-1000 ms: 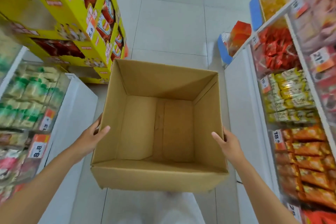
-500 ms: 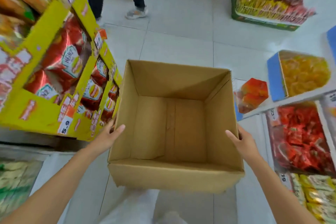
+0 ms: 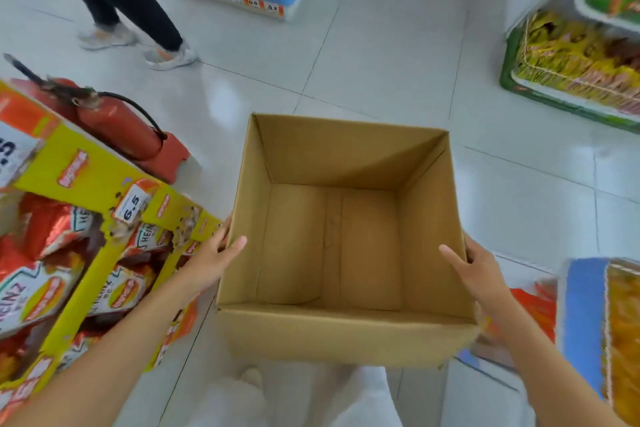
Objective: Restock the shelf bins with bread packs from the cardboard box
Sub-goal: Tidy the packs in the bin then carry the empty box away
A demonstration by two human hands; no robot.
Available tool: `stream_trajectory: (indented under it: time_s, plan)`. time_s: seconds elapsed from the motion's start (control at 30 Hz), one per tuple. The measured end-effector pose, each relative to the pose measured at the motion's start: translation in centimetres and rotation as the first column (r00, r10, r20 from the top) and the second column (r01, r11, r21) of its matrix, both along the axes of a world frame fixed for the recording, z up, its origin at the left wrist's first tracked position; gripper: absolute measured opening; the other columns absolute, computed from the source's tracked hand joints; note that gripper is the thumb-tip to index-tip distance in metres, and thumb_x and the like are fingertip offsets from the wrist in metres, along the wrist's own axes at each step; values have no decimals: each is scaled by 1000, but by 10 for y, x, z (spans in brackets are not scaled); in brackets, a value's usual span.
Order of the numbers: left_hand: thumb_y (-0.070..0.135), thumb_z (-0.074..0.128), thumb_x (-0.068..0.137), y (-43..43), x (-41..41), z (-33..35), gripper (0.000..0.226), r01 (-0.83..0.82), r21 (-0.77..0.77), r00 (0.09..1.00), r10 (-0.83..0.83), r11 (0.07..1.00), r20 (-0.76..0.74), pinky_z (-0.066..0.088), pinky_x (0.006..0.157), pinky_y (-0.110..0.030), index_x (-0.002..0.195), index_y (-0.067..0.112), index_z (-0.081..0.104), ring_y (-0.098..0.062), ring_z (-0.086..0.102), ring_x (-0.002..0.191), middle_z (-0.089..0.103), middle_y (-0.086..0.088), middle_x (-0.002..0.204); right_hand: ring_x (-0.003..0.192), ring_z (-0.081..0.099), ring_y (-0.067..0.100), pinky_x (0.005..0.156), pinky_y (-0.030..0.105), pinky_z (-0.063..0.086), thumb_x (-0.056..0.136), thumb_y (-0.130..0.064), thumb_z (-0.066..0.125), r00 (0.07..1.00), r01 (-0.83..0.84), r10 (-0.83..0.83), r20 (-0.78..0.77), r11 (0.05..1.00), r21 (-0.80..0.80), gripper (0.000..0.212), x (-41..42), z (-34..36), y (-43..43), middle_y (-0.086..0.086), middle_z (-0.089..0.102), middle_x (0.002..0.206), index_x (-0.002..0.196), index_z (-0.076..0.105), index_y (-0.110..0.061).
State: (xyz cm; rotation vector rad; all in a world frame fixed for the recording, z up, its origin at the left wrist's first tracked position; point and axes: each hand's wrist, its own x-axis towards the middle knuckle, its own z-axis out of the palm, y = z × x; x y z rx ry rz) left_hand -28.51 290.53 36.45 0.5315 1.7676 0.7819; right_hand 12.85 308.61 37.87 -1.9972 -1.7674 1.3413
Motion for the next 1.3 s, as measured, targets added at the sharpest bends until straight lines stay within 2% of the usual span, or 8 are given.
stream_trajectory:
  time_s: [0.17, 0.23, 0.47, 0.67, 0.8, 0.93, 1.13, 1.3]
  plan:
    - [31, 47, 102, 109, -6, 4, 59, -146, 16, 989, 145, 989, 32, 40, 93, -21, 155, 28, 20, -8, 46, 121, 47, 4, 141, 93, 66, 11, 74, 22, 49, 91, -41, 62, 987, -159, 159, 4, 987, 1, 36, -41, 12, 171, -15, 70, 96, 127, 55, -42]
    - [28, 49, 101, 142, -17, 5, 58, -230, 32, 972, 229, 973, 46, 42, 99, -26, 154, 27, 24, -11, 51, 123, 51, 4, 141, 90, 65, 5, 69, 17, 45, 92, -41, 61, 969, -247, 247, 22, 969, 6, 35, -67, 22, 230, -17, 69, 94, 126, 54, -45]
    - [36, 59, 96, 236, -74, -6, 62, -435, 46, 899, 431, 899, 80, 38, 113, -44, 152, 32, 31, -14, 55, 127, 58, 7, 138, 96, 63, 0, 85, 26, 50, 91, -44, 61, 891, -453, 453, 23, 891, 29, 43, -186, 24, 399, -23, 67, 104, 132, 52, -42]
    - [31, 55, 99, 305, -130, -28, 59, -575, 35, 818, 575, 817, 24, 37, 108, -28, 152, 34, 28, -7, 54, 119, 55, 8, 136, 97, 60, -1, 89, 26, 48, 91, -42, 61, 807, -591, 591, 6, 807, 21, 49, -311, 5, 505, -25, 63, 107, 138, 47, -41]
    - [36, 53, 99, 312, -159, -35, 61, -625, 41, 781, 623, 780, 48, 30, 116, -31, 153, 38, 26, 4, 46, 129, 43, 21, 148, 97, 61, 6, 88, 25, 48, 90, -44, 61, 700, -714, 713, 45, 700, 8, 53, -387, -10, 547, -20, 64, 107, 140, 45, -39]
    - [47, 56, 94, 307, -175, -53, 67, -734, -21, 678, 734, 679, 35, 29, 112, -25, 152, 42, 24, 3, 40, 134, 38, 26, 148, 104, 63, 13, 89, 27, 48, 88, -47, 61, 607, -792, 794, 35, 608, -54, 53, -460, -44, 567, -15, 66, 112, 139, 48, -37]
    - [31, 57, 97, 291, -186, -114, 67, -873, -101, 478, 878, 478, 23, 26, 112, -26, 153, 36, 23, -5, 33, 138, 31, 18, 152, 104, 62, 12, 93, 30, 49, 88, -47, 61, 430, -895, 903, 14, 428, -125, 55, -562, -129, 563, -13, 66, 114, 140, 49, -32]
    - [45, 65, 84, 262, -193, -167, 79, -916, -193, 356, 934, 351, 6, 32, 116, -39, 153, 34, 28, -13, 41, 137, 42, 10, 151, 107, 61, 12, 95, 28, 47, 88, -47, 62, 312, -938, 950, 6, 309, -155, 58, -625, -197, 541, -14, 64, 116, 142, 45, -33]
